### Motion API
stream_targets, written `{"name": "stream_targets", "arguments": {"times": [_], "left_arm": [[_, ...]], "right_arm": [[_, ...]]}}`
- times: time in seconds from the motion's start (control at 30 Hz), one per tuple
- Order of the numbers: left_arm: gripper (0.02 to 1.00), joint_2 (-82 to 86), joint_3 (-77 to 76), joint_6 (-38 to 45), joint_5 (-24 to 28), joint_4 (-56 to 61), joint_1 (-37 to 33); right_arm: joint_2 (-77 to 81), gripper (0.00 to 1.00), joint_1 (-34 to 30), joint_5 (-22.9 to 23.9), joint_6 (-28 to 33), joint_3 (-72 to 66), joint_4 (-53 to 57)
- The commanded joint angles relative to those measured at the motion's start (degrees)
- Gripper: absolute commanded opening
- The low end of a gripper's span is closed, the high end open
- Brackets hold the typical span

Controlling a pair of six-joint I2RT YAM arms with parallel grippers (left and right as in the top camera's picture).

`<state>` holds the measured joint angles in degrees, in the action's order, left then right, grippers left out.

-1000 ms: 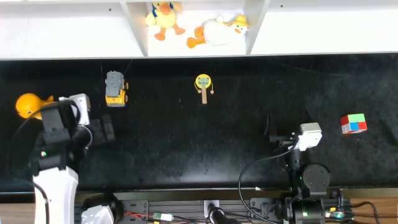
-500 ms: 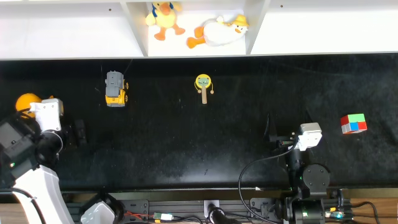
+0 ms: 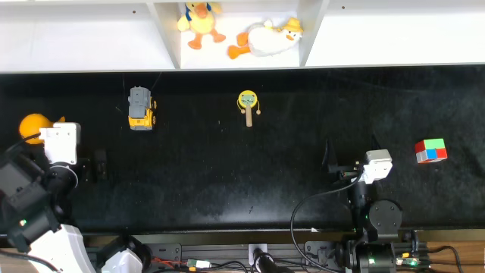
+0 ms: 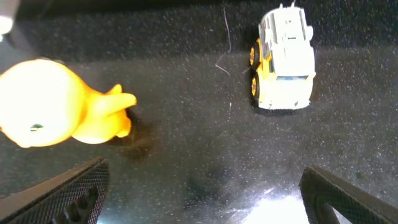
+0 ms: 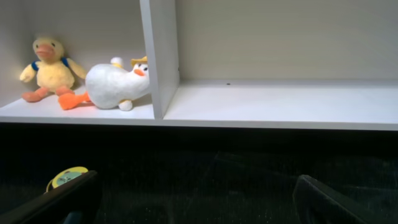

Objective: Store Toys

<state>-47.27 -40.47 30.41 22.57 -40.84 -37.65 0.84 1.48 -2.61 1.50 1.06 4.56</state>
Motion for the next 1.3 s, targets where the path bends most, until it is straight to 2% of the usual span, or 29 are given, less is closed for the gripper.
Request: {"name": "stream_targets", "arguments": {"times": [0.03,0.13,0.3,0.53,0.83,1.3], "left_arm": [[0.998,1.4,-1.3,-1.1,-1.6,2.2,-2.5],[0.998,0.4,-1.3,-2.8,-4.3,4.4,-4.0],[0.998,-3.3,-1.6,-1.9,-5.2,6.3,-4.3],[0.996,-8.6,-3.9,-1.9,-5.1,8.2,-4.8],[0.972,-9.7,-6.8,0.3,-3.1,8.2,-14.0],[0.972,-26.6,-11.8,1.3,-2.0,14.1,-14.5]], "right_arm": [[-0.6,0.996,-0.4,-0.3,-0.2,-0.8,-0.3],[-0.6,0.993,-0.4,-0.3,-0.2,-0.8,-0.3],[-0.6,0.993,-0.4,-0.3,-0.2,-0.8,-0.3],[-0.6,0.996,-0.4,-0.3,-0.2,-0.8,-0.3],[-0.6,0.996,-0.4,-0.3,-0.2,-0.8,-0.3],[-0.6,0.996,-0.4,-0.3,-0.2,-0.8,-0.3]]}}
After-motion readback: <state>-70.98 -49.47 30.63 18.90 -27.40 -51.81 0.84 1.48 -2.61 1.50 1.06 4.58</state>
